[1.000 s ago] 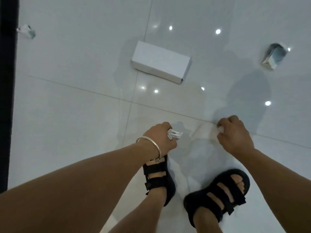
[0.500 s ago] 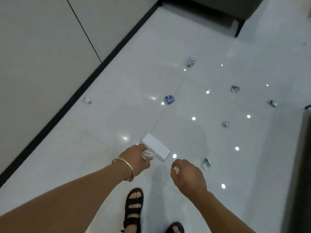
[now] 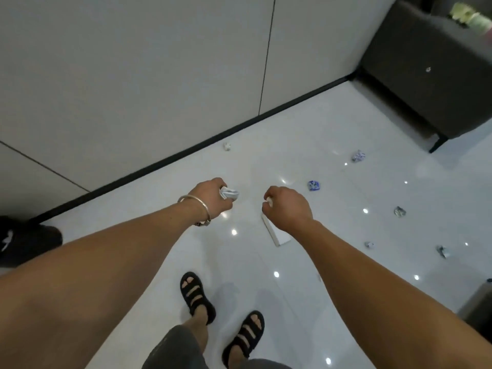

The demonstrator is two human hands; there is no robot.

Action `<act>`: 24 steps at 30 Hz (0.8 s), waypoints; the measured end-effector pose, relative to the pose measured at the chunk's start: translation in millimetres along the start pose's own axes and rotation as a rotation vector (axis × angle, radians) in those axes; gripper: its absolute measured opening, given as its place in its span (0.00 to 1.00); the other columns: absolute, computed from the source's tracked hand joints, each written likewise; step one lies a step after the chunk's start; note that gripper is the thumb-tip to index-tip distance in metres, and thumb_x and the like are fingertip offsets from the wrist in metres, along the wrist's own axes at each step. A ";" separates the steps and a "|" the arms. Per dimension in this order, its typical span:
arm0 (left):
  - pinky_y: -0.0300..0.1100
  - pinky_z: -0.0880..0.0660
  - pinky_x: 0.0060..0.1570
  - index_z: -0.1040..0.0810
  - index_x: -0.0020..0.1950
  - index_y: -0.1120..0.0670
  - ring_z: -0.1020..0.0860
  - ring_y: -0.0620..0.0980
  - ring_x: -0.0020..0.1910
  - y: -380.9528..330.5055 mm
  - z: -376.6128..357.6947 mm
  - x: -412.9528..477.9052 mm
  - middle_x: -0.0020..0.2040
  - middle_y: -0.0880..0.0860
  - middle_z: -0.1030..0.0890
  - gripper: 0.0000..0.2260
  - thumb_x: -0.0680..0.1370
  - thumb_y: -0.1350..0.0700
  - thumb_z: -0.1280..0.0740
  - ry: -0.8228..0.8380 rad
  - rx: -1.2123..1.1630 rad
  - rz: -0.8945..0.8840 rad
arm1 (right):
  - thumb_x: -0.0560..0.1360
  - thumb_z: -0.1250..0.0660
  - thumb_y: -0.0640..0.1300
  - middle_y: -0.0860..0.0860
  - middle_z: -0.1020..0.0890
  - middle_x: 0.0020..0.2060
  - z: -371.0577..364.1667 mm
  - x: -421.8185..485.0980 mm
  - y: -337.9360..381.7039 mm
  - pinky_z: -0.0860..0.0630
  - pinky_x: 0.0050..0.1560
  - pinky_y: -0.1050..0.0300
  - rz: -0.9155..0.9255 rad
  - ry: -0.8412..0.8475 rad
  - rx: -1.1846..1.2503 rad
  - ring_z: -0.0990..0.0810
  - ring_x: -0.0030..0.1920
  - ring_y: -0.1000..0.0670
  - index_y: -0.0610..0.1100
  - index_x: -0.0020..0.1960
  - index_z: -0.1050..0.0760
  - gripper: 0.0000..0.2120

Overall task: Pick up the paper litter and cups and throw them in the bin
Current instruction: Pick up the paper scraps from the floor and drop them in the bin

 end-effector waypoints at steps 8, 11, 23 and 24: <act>0.36 0.33 0.27 0.27 0.50 0.46 0.24 0.47 0.33 137.8 114.4 -133.4 0.39 0.46 0.24 0.12 0.70 0.49 0.30 -0.210 -0.134 0.182 | 0.75 0.39 0.47 0.50 0.19 0.50 -26.5 -42.3 202.5 0.28 0.42 0.57 0.264 0.108 -0.116 0.23 0.45 0.48 0.48 0.59 0.24 0.14; 0.36 0.34 0.28 0.27 0.49 0.46 0.24 0.46 0.33 205.2 156.3 -182.0 0.39 0.46 0.24 0.11 0.69 0.50 0.30 -0.275 -0.153 0.238 | 0.75 0.39 0.48 0.50 0.20 0.49 -42.7 -60.0 287.9 0.30 0.41 0.58 0.381 0.106 -0.162 0.25 0.42 0.49 0.48 0.58 0.24 0.13; 0.41 0.29 0.51 0.28 0.62 0.53 0.26 0.56 0.59 493.2 282.8 -374.1 0.59 0.55 0.25 0.22 0.71 0.49 0.30 -0.544 -0.185 0.486 | 0.75 0.39 0.49 0.51 0.23 0.44 -171.9 -158.8 609.6 0.32 0.40 0.60 0.649 0.231 -0.196 0.27 0.41 0.49 0.51 0.57 0.25 0.12; 0.39 0.30 0.50 0.29 0.65 0.53 0.26 0.55 0.58 509.6 288.6 -386.0 0.59 0.54 0.25 0.24 0.71 0.49 0.30 -0.561 -0.201 0.501 | 0.75 0.40 0.49 0.52 0.23 0.43 -182.4 -164.9 627.9 0.33 0.39 0.60 0.668 0.250 -0.197 0.27 0.41 0.49 0.51 0.56 0.25 0.11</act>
Point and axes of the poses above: each hand's wrist, its own x-axis towards the middle knuckle, its own z-axis out of the back of the hand, y = z × x, the point moved 10 cm from there along x, towards the middle knuckle
